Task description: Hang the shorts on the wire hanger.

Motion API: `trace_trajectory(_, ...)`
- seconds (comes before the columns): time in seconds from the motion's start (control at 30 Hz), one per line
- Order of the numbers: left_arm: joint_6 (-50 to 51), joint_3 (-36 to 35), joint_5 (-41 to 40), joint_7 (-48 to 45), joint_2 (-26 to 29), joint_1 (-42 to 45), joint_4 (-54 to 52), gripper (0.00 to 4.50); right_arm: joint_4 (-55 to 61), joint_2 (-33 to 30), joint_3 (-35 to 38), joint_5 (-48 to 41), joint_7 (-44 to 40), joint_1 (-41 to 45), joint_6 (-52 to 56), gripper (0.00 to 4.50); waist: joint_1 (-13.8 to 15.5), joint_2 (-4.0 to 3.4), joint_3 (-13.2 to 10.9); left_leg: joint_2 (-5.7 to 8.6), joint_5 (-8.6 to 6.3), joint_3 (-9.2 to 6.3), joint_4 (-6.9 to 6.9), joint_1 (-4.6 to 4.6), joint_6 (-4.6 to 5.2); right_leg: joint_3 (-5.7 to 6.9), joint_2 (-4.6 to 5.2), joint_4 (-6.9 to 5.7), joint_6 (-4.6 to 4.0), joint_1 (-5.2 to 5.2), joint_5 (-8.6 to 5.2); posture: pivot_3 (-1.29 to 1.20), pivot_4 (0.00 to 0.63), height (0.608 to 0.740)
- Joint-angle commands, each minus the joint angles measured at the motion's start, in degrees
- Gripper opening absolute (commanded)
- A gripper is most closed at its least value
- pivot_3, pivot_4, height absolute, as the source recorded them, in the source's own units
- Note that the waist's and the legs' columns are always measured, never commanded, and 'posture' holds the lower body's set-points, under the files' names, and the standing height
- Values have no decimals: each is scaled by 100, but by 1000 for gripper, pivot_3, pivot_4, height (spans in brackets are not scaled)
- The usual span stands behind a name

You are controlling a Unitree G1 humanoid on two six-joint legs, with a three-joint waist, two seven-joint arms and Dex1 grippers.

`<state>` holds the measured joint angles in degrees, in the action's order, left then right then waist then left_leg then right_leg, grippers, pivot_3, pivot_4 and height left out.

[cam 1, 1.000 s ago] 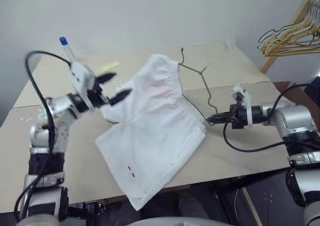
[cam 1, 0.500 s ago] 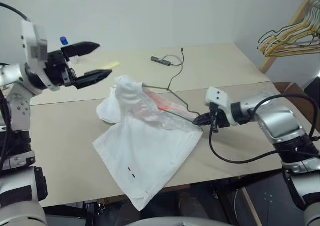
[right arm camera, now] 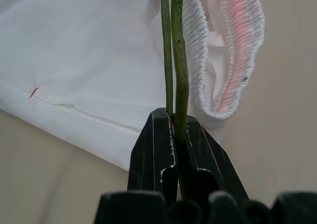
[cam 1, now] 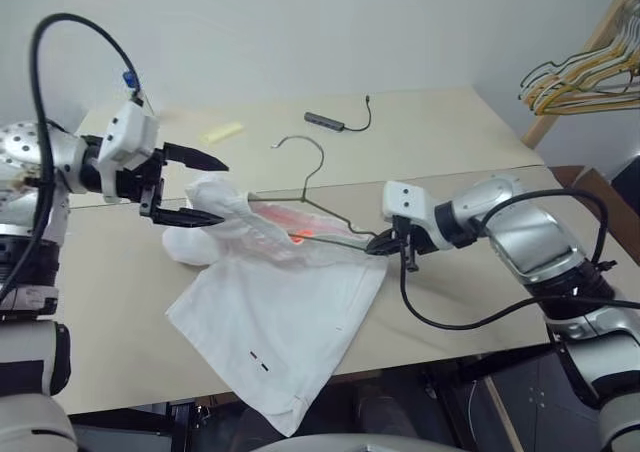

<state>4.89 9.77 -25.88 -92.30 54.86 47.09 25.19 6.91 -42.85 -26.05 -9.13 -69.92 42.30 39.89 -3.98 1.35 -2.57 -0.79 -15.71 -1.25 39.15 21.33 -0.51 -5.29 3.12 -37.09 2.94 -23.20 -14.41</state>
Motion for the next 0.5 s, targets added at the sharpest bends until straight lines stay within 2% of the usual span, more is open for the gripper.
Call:
trace_trajectory(0.03,-160,365,-39,-20,120,321,222,4461,296,-15,49,50,-29,158,65,0,-1,0,0,0,0,0,0,0,0,0,0,-1,0,0,0,-48,0,740)
trace_trajectory(0.07,-129,544,-230,-20,189,344,195,4461,335,-23,36,55,-25,141,88,0,-5,0,0,0,0,-1,0,-1,0,0,-1,-2,0,0,0,-48,0,740)
trace_trajectory(0.2,-121,918,-432,-20,261,467,267,3623,424,-45,23,76,-19,130,170,0,-20,0,0,-3,0,-1,0,-2,0,-1,-3,-4,1,-2,-1,-58,0,740)
trace_trajectory(0.33,-130,1225,-631,-20,329,450,136,2327,447,-27,50,93,-9,159,259,0,-19,0,0,-2,0,0,0,-2,0,-1,-3,-3,2,-2,-1,-63,0,740)
trace_trajectory(0.4,-161,1254,-550,-20,292,445,151,1529,462,-8,72,88,-1,174,291,0,-18,0,0,-2,0,-1,1,-1,0,-1,-3,-3,2,-2,-1,-63,0,740)
trace_trajectory(0.5,-243,1352,-468,-20,313,415,122,667,443,28,86,79,14,212,332,0,-18,0,0,-2,0,-1,1,-1,0,0,-3,-3,1,-2,-1,-61,0,740)
